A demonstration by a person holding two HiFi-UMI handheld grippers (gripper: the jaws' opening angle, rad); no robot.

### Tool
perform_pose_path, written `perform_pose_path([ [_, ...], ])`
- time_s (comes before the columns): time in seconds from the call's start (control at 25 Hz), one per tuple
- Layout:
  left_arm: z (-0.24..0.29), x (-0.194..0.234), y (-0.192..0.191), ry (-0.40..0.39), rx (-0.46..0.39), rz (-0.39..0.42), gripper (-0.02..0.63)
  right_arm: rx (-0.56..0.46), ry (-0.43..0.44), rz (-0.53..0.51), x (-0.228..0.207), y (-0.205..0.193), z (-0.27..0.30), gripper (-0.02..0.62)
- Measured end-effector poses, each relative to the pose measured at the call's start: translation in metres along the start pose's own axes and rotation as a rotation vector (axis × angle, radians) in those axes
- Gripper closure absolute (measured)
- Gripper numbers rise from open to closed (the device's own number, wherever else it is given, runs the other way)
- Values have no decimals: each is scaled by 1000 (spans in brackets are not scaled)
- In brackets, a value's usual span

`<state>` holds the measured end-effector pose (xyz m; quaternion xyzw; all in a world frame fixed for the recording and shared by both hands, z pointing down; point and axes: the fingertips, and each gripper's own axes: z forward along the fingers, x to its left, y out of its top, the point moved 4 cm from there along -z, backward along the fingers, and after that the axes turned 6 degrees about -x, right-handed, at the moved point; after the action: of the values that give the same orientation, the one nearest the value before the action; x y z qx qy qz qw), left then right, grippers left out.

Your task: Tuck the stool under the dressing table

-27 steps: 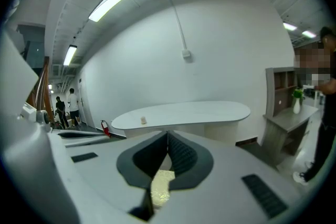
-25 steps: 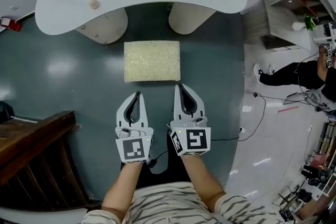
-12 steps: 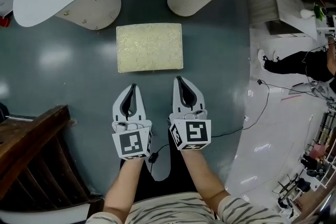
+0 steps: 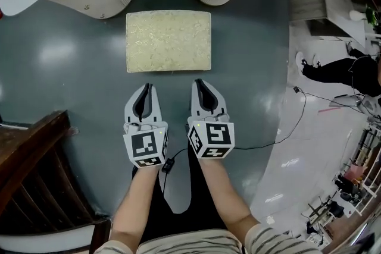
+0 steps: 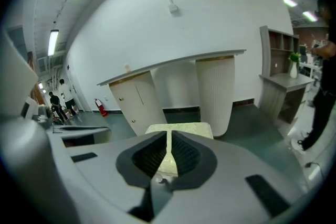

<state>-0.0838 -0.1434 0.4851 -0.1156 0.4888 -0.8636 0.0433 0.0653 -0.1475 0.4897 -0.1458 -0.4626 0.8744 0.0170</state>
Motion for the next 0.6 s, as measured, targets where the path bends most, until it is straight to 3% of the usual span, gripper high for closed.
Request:
perform_pose_path([
  [0.12, 12, 4, -23, 9, 23, -15, 598, 32, 7, 26, -4, -21, 13, 523],
  [0.6, 46, 17, -88, 19, 113, -49, 534, 106, -35, 62, -24, -80, 52, 487],
])
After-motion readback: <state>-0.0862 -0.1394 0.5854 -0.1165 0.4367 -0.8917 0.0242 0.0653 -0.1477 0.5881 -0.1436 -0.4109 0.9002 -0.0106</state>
